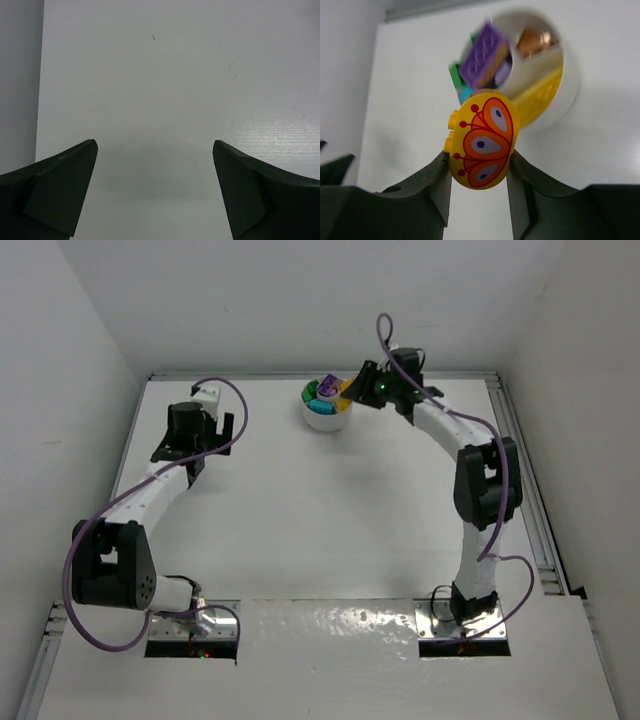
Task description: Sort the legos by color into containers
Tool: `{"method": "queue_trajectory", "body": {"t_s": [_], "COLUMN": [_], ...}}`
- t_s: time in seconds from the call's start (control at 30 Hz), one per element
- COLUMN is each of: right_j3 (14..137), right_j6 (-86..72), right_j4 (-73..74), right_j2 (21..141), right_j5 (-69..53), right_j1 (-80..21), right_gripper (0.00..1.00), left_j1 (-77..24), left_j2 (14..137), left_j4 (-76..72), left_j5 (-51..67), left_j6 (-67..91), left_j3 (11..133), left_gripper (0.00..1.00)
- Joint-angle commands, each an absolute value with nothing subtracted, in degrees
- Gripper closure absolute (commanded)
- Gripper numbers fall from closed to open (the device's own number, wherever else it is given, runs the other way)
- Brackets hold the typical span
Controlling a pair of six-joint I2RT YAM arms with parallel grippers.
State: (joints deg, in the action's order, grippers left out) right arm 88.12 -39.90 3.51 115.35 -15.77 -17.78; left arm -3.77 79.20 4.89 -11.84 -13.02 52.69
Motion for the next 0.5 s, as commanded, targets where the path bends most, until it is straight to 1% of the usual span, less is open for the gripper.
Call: {"method": "queue_trajectory", "body": {"t_s": [0.0, 0.13, 0.23, 0.37, 0.47], "right_j3": [97.5, 106.4, 109.0, 109.9, 106.7], "right_j6": [-37.4, -36.0, -37.4, -38.7, -38.2], "right_j4": [7.4, 10.2, 9.1, 7.7, 7.2], "right_j2": [116.9, 121.8, 124.5, 125.8, 124.1], "right_j5": [-22.1, -21.1, -19.8, -16.2, -12.5], "right_j1": [-14.8, -13.9, -13.9, -14.1, -15.2], "right_gripper": [1.0, 1.0, 1.0, 1.0, 1.0], "left_j1": [-4.0, -4.0, -4.0, -4.0, -4.0], "left_j2": [77.0, 77.0, 76.9, 77.0, 77.0], "left_j4": [1.9, 2.0, 2.0, 1.8, 1.5], "left_j5": [-12.4, -12.4, -12.8, -12.9, -13.0], "left_j6": [-12.7, -12.8, -12.9, -12.8, -12.7], "left_j3": [52.4, 52.4, 52.3, 52.1, 51.9], "left_gripper": [0.01, 0.01, 0.01, 0.01, 0.01]}}
